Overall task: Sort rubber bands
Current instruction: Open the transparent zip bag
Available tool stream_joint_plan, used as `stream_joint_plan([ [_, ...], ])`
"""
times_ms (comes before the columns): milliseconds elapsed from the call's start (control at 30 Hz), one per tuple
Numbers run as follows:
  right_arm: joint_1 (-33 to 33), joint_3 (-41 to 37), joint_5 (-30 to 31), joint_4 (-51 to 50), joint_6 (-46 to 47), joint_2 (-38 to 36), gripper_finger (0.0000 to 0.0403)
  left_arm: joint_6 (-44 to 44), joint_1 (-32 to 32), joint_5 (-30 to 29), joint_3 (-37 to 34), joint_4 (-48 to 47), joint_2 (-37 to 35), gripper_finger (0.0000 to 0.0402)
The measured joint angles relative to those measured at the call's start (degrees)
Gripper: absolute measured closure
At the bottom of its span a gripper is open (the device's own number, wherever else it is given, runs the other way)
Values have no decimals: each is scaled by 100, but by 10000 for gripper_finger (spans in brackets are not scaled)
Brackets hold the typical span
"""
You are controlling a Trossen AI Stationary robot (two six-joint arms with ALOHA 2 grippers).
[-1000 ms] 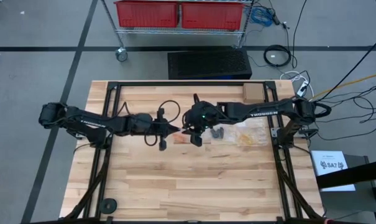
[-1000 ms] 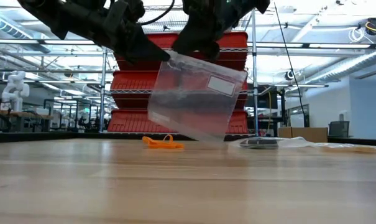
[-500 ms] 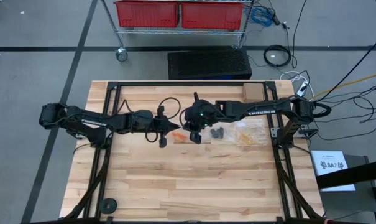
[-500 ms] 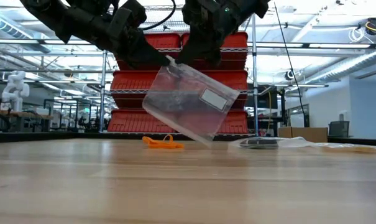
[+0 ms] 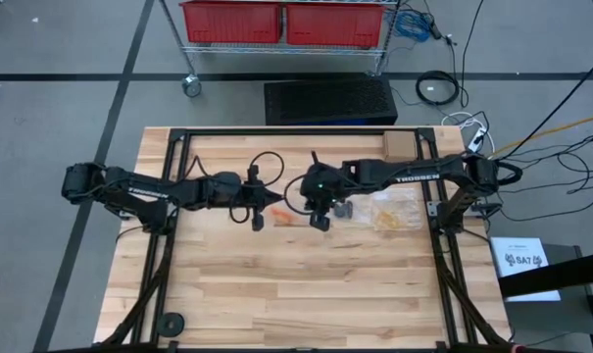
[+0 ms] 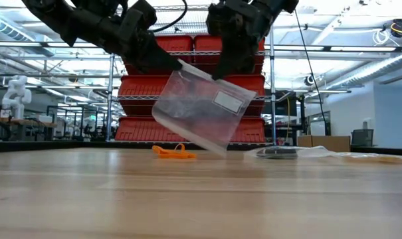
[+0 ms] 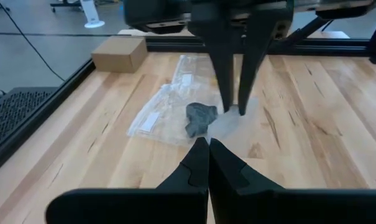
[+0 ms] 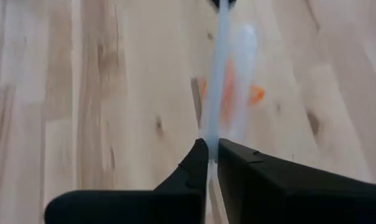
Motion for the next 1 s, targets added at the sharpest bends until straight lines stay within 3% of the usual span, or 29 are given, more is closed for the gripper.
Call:
stream_joint_plan([
  [767, 428, -4, 29, -1437, 588, -11, 396, 0, 123, -15, 0, -9, -4, 402],
  [1000, 450, -39, 495, -1469, 495, -251, 322, -6, 136, -28, 0, 4, -17, 401],
])
